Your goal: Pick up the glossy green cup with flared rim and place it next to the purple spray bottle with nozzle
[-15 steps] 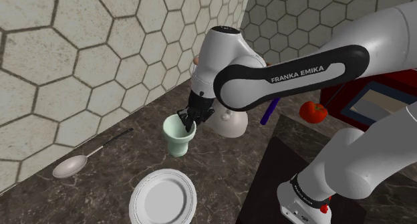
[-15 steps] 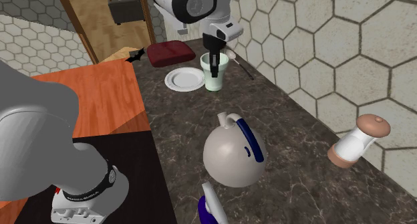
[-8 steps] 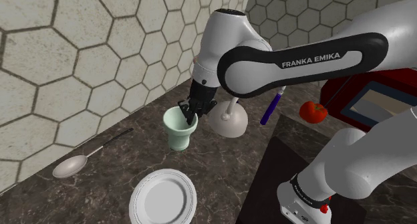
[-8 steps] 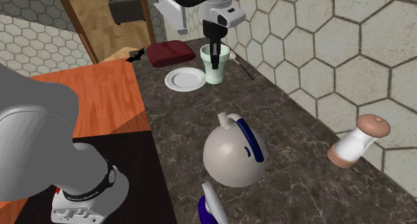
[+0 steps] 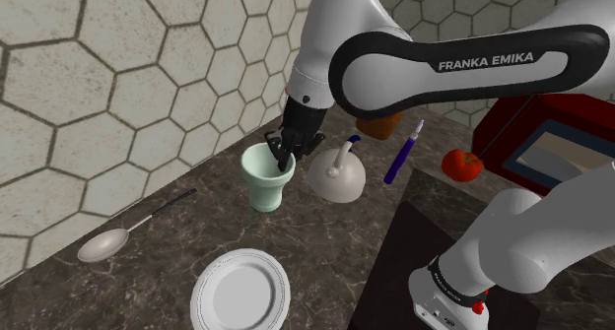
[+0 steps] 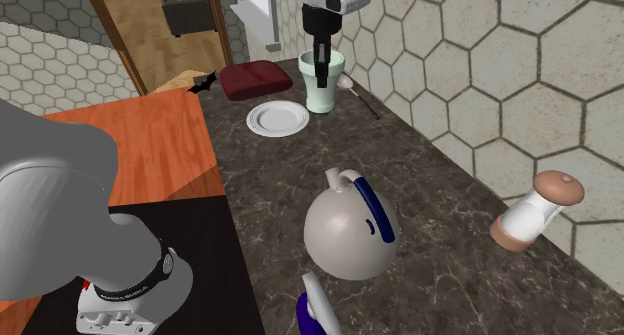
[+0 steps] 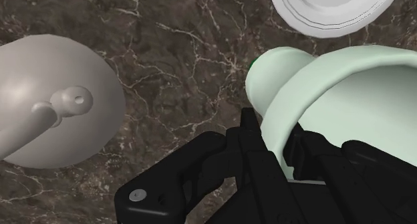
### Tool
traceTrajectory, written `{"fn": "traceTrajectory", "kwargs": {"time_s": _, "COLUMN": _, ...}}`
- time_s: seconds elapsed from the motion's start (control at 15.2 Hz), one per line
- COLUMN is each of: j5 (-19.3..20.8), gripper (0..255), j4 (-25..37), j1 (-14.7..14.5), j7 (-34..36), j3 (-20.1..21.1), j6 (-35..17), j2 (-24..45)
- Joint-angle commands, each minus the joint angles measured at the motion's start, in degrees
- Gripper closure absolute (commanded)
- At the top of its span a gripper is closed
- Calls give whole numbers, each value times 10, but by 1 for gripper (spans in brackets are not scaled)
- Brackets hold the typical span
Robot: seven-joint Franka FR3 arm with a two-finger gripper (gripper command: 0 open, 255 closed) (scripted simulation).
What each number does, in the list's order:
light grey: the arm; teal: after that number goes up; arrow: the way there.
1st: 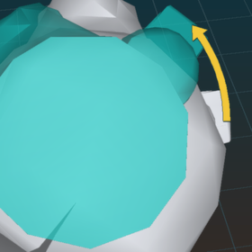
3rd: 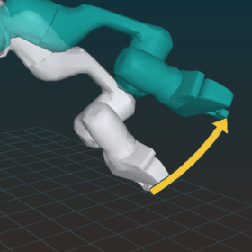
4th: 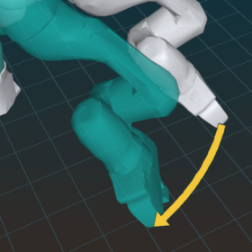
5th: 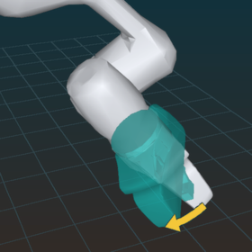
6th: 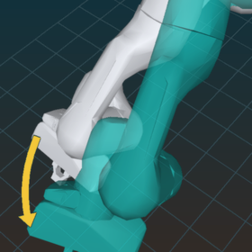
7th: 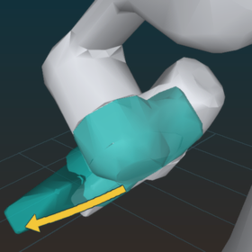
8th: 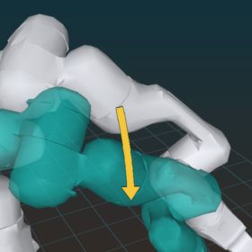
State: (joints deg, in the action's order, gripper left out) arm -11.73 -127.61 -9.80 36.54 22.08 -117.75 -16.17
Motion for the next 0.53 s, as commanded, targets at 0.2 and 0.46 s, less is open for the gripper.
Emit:
{"fn": "traceTrajectory", "kwargs": {"time_s": 0.2, "j5": 2, "gripper": 255, "j4": 33, "j1": 1, "j7": 3, "j3": -3, "j6": 39, "j2": -6}}
{"fn": "traceTrajectory", "kwargs": {"time_s": 0.46, "j5": 3, "gripper": 255, "j4": 60, "j1": 2, "j7": 5, "j3": -6, "j6": 70, "j2": -10}}
